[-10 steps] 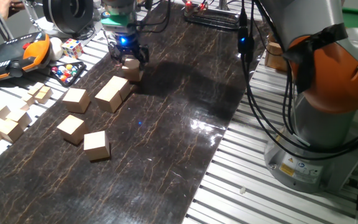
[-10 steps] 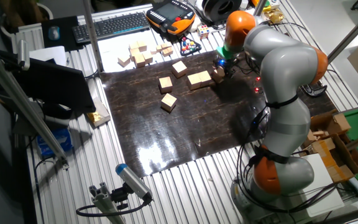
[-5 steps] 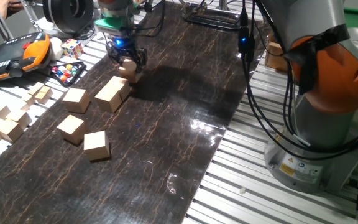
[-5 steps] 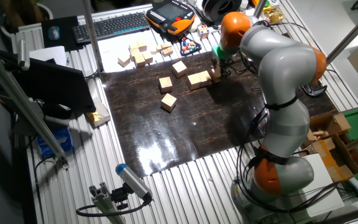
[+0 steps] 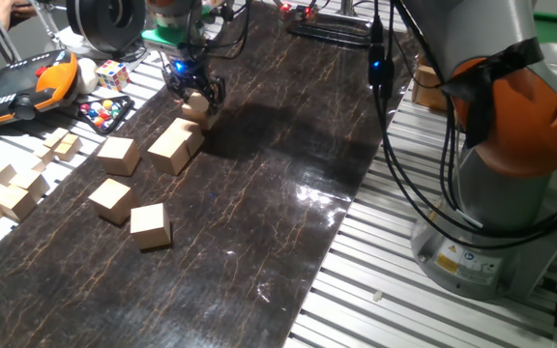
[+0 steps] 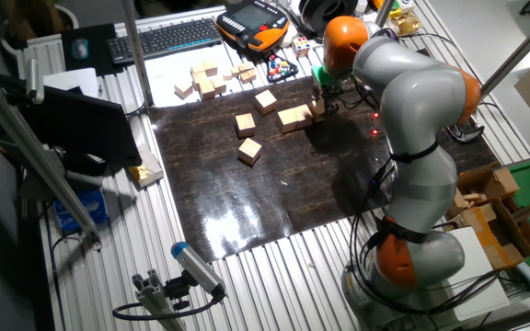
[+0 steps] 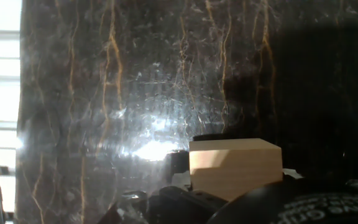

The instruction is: Stack the blocks into a pyramid shape

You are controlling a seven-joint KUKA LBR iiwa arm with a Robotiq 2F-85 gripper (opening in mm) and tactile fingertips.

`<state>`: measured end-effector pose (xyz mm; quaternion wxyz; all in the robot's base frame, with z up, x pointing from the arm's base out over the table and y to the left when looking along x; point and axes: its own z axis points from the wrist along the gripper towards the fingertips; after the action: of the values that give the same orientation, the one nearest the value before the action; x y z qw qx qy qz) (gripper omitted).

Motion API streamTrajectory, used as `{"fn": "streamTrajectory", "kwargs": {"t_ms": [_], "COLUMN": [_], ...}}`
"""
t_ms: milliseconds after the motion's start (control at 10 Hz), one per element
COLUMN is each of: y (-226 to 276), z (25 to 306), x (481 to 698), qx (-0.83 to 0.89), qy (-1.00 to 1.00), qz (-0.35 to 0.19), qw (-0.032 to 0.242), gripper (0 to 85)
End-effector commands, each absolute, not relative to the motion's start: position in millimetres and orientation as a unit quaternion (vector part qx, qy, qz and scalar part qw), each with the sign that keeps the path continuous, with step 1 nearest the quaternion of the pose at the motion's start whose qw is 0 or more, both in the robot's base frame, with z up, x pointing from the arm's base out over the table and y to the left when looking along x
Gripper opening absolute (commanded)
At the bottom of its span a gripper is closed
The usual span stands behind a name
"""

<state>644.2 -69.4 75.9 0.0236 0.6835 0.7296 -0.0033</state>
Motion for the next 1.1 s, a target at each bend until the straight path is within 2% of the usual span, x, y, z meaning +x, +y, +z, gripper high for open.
{"fn": "streamTrajectory", "kwargs": {"t_ms": [0, 1000], "y": [-68, -62], "z": [74, 62], "x": [645, 653], "qx": [0.685, 0.682], "qy": [0.728, 0.731], "qz": [-0.003, 0.000], "qw": [0.023, 0.015], "gripper": [0.7, 0.7]}}
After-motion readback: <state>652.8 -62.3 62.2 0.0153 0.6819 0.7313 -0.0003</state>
